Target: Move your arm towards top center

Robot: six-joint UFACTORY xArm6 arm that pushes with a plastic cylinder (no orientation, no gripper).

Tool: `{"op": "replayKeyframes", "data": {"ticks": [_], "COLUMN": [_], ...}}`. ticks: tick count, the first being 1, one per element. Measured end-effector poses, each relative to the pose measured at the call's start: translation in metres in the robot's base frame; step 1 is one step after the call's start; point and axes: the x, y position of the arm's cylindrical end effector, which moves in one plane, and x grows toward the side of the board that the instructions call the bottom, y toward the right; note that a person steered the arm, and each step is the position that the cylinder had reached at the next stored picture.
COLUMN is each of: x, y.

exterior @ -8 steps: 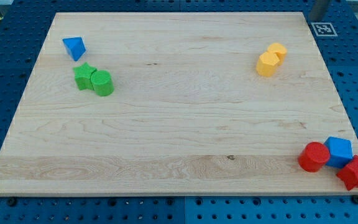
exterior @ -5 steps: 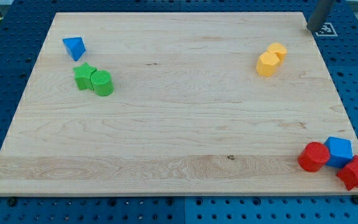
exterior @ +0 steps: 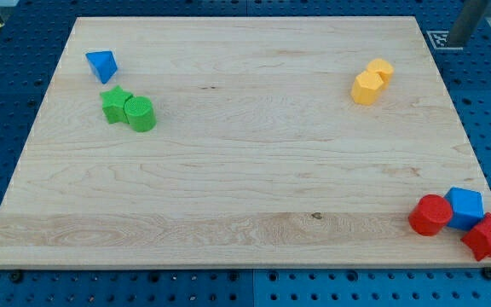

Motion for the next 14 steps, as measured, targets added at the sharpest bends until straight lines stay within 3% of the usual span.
{"op": "replayKeyframes", "data": {"ticks": [4, 6, 7, 11, 12, 13, 14], "x": [0.0, -0.07, -0.07, -0.057, -0.021, -0.018, -0.013], "y": [0.001, -0.002, -0.013, -0.217, -0.3, -0.304, -0.355]}}
